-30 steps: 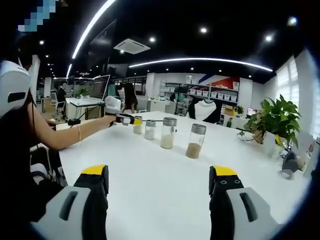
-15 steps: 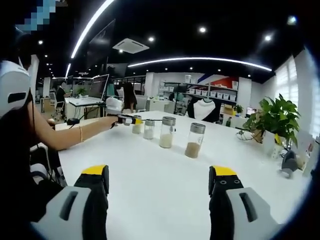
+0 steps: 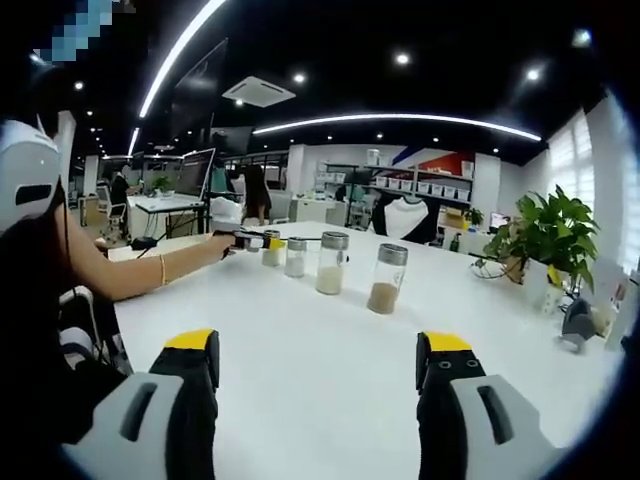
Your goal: Rotate the seasoning bottle until the label or dispensing opening points toward the visible target arrow and the bottle remains upright within the marked orientation range
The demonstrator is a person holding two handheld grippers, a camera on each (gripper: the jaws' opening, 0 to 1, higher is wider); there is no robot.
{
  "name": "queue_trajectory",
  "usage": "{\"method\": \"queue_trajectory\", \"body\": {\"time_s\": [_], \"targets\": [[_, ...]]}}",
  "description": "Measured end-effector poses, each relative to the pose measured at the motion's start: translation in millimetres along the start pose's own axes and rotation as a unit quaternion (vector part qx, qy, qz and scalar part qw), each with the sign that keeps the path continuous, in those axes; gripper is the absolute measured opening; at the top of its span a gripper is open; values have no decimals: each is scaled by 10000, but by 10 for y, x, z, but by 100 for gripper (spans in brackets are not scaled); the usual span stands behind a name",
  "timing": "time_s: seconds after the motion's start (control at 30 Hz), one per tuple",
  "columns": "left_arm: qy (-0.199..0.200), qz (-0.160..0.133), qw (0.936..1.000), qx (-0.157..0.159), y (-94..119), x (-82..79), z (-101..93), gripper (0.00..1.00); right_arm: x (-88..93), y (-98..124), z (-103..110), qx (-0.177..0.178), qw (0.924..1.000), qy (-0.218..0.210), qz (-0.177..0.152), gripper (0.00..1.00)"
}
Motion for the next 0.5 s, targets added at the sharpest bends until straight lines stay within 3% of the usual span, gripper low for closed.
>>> {"method": "queue_trajectory", "body": {"time_s": [0.33, 0.5], "targets": [[-14, -80, 9991, 419, -9, -16, -66, 38, 40, -24, -22, 32, 10000, -46, 25, 79], [-90, -130, 9992, 358, 10, -17, -69, 37, 52, -42, -36, 46, 9999, -128, -20, 79]]}}
Point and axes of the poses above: the point that each gripper's makers call its tool centre point, and the gripper's own axes: y roughly backward along the fingers, z roughly to its left, x roughly out of its underside, the point moved 3 cm from there along y, roughly backward along the fingers, and after that the axes turned 2 degrees about z, right-handed, at the moved point
